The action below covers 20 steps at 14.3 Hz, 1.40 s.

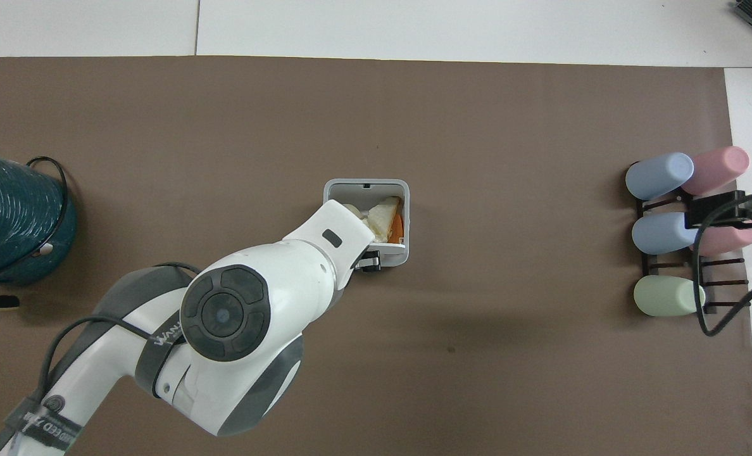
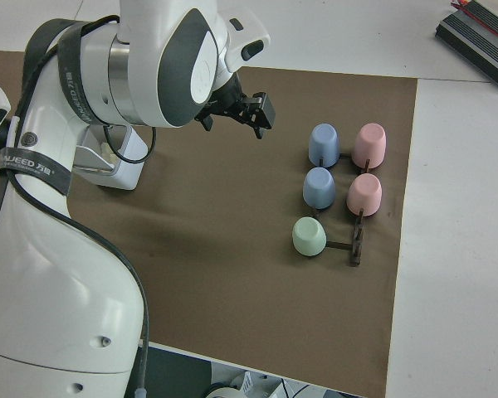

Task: Close trash can lid
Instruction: 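Push the open lid down over the can with the left gripper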

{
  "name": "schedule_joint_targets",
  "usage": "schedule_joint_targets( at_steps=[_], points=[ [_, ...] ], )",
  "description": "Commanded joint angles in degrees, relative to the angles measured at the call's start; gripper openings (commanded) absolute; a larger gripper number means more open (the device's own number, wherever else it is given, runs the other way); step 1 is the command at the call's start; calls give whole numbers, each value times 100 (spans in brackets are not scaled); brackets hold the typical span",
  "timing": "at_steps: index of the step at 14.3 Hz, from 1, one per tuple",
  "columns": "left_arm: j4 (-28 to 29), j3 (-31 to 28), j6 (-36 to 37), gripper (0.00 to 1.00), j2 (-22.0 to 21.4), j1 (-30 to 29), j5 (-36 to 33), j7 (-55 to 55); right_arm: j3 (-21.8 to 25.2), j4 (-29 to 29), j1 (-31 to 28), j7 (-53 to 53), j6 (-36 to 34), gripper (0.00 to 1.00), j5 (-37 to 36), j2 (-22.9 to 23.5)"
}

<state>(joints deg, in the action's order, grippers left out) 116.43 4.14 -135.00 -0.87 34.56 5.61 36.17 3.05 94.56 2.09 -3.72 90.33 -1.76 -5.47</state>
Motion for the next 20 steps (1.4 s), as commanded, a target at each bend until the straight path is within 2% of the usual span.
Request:
schedule_joint_targets(
  at_steps=[1,6,11,20],
  points=[
    [-6,8,-446,0,104,-143,142,39,-6,106,2,47,-6,100,-53,-113],
    [-191,-1,-1114,0,535,-240,352,40,-6,98,2,47,-6,100,-53,-113],
    [-305,-1,-1440,0,720,-275,563,40,-6,98,2,47,-6,100,-53,-113],
    [-305,-1,-1546,0,939,-275,564,40,-6,98,2,47,-6,100,-53,-113]
  ],
)
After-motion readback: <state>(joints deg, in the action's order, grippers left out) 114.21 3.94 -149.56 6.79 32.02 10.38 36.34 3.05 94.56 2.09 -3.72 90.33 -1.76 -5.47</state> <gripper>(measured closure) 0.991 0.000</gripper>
